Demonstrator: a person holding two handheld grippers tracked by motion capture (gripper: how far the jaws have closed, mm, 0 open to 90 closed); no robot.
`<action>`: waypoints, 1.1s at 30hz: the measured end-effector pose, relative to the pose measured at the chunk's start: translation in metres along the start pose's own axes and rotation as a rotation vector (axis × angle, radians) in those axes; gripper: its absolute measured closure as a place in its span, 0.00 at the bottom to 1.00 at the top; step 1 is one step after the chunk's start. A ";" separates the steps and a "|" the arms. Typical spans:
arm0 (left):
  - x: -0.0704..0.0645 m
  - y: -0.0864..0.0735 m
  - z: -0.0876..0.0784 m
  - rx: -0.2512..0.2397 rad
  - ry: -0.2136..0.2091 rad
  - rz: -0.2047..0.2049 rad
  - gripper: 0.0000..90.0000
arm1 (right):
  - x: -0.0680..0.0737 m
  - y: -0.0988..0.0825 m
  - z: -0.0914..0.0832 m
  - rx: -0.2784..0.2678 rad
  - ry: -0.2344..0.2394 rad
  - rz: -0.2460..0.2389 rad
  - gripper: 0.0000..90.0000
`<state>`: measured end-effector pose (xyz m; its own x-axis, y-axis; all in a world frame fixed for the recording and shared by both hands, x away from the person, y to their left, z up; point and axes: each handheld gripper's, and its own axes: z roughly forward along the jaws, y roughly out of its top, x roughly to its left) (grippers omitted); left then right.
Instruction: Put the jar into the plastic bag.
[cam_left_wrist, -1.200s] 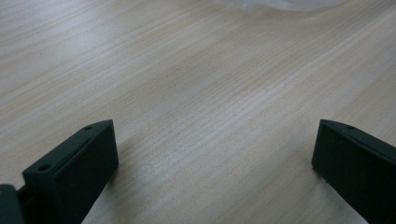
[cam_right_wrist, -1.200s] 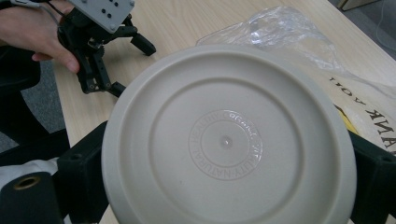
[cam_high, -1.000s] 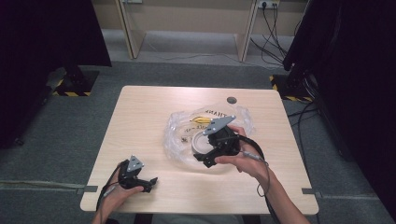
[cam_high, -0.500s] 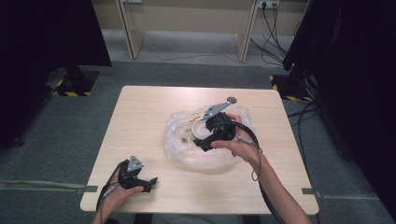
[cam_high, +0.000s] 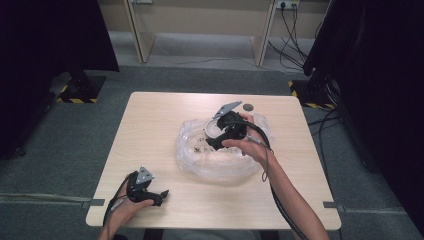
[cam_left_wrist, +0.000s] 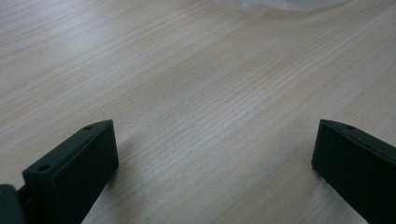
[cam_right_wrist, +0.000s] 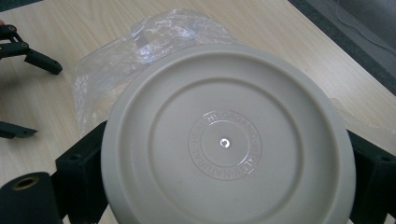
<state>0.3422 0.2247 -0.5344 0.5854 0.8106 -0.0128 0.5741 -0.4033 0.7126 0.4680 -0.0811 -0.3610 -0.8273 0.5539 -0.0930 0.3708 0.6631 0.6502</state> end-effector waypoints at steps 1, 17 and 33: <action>0.000 0.000 0.000 0.000 0.000 0.000 0.00 | -0.001 0.000 0.002 0.001 -0.002 0.000 0.11; 0.000 0.000 0.000 0.000 0.000 0.000 0.00 | -0.017 -0.002 0.032 0.006 -0.030 0.037 0.11; 0.000 0.000 0.000 0.000 0.000 0.000 0.00 | -0.031 -0.015 0.068 0.024 -0.050 0.081 0.11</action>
<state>0.3422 0.2247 -0.5344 0.5855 0.8106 -0.0129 0.5740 -0.4033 0.7127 0.5172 -0.0740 -0.4192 -0.7722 0.6305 -0.0787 0.4465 0.6265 0.6389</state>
